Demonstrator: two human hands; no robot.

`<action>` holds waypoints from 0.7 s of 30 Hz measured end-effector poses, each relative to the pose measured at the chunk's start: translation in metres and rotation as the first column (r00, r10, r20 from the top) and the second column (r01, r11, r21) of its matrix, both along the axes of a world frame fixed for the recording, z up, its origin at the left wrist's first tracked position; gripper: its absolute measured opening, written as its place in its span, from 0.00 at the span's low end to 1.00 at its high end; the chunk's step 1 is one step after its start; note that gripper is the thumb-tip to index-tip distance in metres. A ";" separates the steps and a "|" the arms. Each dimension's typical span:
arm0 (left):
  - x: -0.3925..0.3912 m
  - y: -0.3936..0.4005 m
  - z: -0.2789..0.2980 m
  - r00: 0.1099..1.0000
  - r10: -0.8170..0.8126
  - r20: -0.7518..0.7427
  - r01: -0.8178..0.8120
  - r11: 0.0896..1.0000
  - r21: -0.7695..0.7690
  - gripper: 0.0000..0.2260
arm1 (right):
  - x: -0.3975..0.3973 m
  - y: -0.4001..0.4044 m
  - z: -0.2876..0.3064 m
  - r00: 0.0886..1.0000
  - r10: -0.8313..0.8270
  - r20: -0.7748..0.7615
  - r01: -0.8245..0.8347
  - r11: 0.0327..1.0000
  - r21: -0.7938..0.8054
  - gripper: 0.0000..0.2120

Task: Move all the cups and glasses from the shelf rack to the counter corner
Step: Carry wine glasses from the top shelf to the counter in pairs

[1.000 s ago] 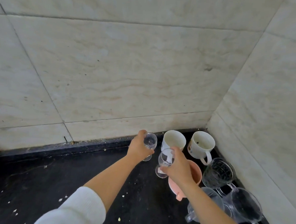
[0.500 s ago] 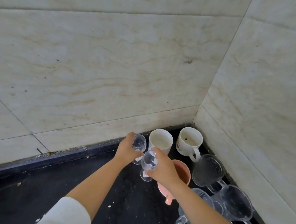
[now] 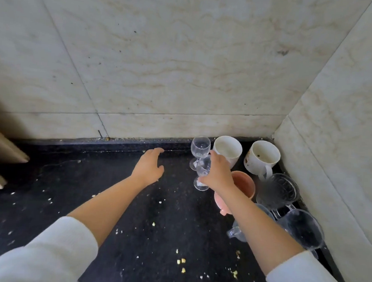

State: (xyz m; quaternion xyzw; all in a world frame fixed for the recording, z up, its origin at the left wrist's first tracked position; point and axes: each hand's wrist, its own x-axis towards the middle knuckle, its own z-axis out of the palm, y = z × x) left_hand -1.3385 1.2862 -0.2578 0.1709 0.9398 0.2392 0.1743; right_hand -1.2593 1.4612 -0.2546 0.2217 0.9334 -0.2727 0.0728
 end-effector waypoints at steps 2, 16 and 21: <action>0.011 -0.020 0.012 0.999 0.035 -0.039 -0.038 0.997 -0.063 0.23 | -0.001 -0.014 0.016 0.999 -0.026 -0.024 0.028 0.996 0.088 0.35; 0.202 -0.241 0.093 0.825 0.446 -0.347 -0.563 0.698 -0.442 0.16 | 0.054 -0.268 0.098 0.701 0.699 -0.142 -0.682 0.715 0.154 0.23; 0.322 -0.352 0.113 0.621 0.679 -0.390 -0.777 0.468 -0.421 0.16 | 0.128 -0.393 0.118 0.425 0.891 -0.163 -0.880 0.448 0.158 0.21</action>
